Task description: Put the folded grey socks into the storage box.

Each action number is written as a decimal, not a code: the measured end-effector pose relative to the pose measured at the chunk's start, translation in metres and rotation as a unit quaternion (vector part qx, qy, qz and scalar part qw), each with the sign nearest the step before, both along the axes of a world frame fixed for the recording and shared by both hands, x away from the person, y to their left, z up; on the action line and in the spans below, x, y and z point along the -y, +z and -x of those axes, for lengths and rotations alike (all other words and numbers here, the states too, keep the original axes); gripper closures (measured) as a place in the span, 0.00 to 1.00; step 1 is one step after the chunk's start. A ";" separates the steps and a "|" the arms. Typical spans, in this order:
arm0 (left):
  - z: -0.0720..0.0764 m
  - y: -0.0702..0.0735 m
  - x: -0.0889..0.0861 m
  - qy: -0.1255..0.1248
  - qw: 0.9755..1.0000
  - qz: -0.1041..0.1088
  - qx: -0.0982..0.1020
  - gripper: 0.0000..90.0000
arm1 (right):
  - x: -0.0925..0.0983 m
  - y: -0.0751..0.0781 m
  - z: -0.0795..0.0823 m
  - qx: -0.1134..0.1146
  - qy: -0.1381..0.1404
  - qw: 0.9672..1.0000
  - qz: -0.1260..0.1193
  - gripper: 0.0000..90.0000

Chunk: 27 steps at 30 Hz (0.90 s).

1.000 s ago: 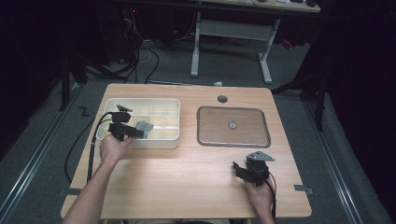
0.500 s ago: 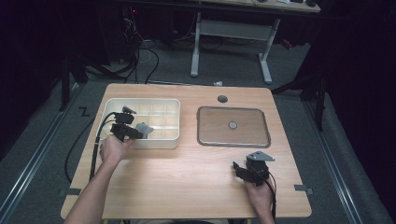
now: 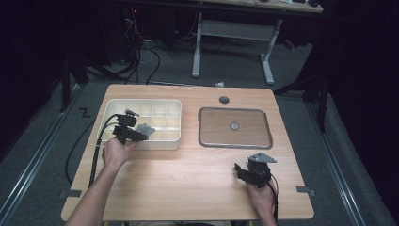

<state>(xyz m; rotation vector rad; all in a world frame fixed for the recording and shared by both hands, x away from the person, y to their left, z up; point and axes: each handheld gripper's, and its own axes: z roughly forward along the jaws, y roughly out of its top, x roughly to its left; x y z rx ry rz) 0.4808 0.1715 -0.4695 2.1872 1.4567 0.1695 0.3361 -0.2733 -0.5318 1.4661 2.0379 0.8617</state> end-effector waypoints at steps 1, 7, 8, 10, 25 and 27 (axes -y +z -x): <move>0.000 0.000 0.000 0.000 1.000 0.000 0.000 0.63 | 0.000 0.000 0.000 0.000 0.000 1.000 0.000 0.42; 0.002 0.004 -0.001 0.004 1.000 0.012 0.005 0.57 | 0.000 0.000 0.000 0.000 0.000 1.000 0.000 0.41; 0.002 0.005 -0.001 0.003 1.000 0.012 0.006 0.56 | 0.000 0.000 0.000 0.000 0.000 1.000 0.000 0.42; 0.003 0.006 -0.002 0.003 1.000 0.013 0.006 0.55 | 0.000 0.000 0.000 0.000 0.000 1.000 0.000 0.42; 0.002 0.018 -0.013 0.026 0.997 0.052 0.044 0.49 | 0.000 0.000 0.000 0.000 0.001 1.000 -0.001 0.41; 0.001 0.020 -0.012 0.024 0.997 0.051 0.049 0.49 | 0.000 0.000 0.000 0.000 0.001 1.000 0.000 0.41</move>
